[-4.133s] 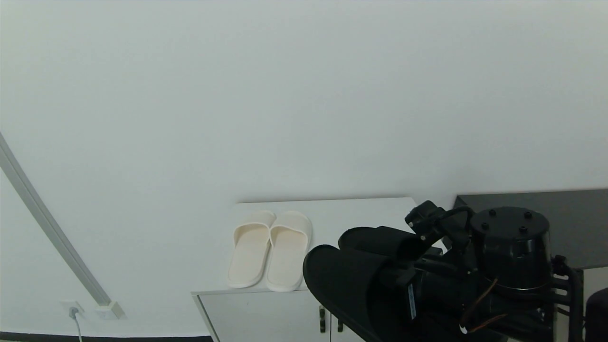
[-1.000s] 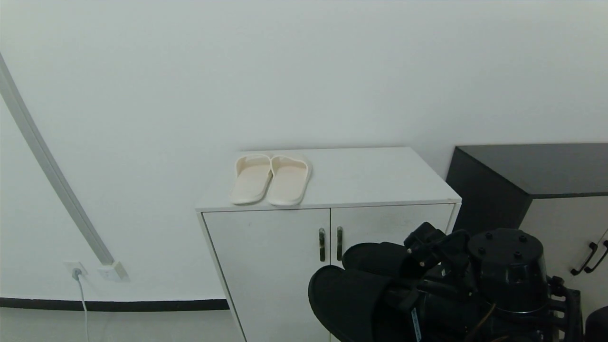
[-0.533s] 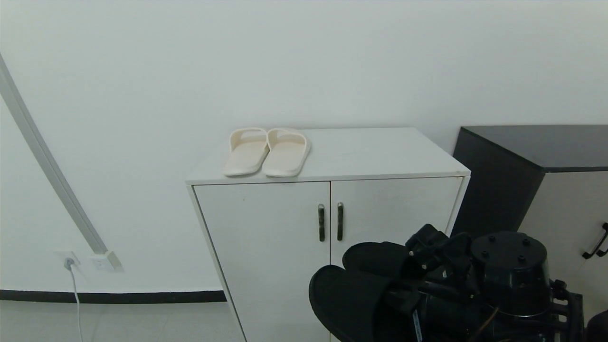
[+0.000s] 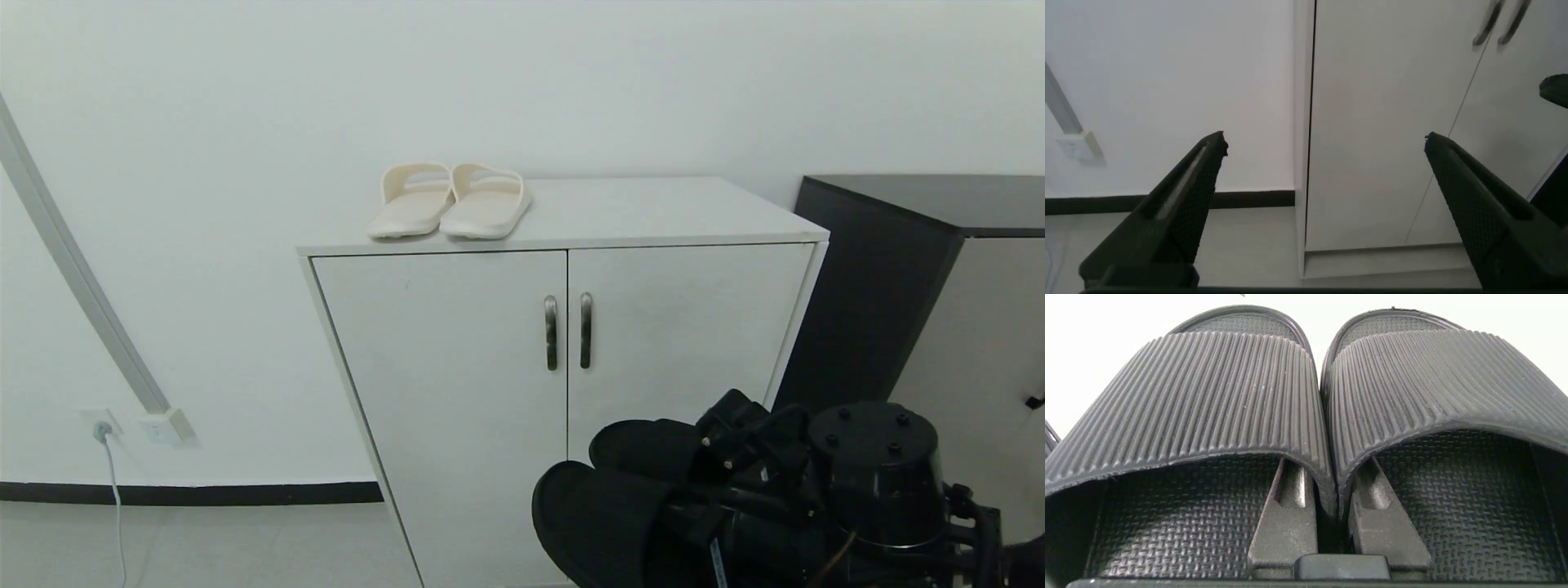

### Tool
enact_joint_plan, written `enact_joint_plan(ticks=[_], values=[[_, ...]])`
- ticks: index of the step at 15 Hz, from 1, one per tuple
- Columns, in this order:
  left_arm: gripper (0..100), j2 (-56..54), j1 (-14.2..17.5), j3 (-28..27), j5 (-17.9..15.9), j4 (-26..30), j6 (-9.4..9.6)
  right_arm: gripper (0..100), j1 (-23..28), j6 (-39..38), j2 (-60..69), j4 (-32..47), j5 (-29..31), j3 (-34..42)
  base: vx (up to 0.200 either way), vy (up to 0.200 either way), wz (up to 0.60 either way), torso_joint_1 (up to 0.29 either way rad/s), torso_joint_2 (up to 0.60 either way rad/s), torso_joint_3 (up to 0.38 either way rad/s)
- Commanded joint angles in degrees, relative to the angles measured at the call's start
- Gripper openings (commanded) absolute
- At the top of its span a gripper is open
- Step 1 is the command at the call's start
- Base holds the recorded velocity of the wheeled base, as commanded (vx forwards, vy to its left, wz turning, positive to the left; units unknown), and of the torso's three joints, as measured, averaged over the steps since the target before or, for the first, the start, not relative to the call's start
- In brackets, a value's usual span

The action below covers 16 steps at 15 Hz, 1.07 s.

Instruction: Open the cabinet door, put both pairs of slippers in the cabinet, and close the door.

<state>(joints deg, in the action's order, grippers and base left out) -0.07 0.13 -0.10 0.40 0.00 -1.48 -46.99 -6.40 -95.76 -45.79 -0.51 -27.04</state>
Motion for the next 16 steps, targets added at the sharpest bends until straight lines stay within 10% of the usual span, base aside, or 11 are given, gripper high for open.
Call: enact_joint_plan(ticks=[1, 16], values=[[100, 0.07, 0.04, 0.01, 0.04, 0.0, -0.02, 0, -0.03, -0.02, -0.13, 0.0, -0.02, 0.14, 0.0, 0.0, 0.0, -0.105, 0.46, 0.354], [100, 5.08, -0.66, -5.79, -1.02, 0.09, 0.86, 0, 0.06, 0.78, -1.36, -3.17, 0.25, 1.81, 0.0, 0.0, 0.0, -0.02, 0.15, 0.117]])
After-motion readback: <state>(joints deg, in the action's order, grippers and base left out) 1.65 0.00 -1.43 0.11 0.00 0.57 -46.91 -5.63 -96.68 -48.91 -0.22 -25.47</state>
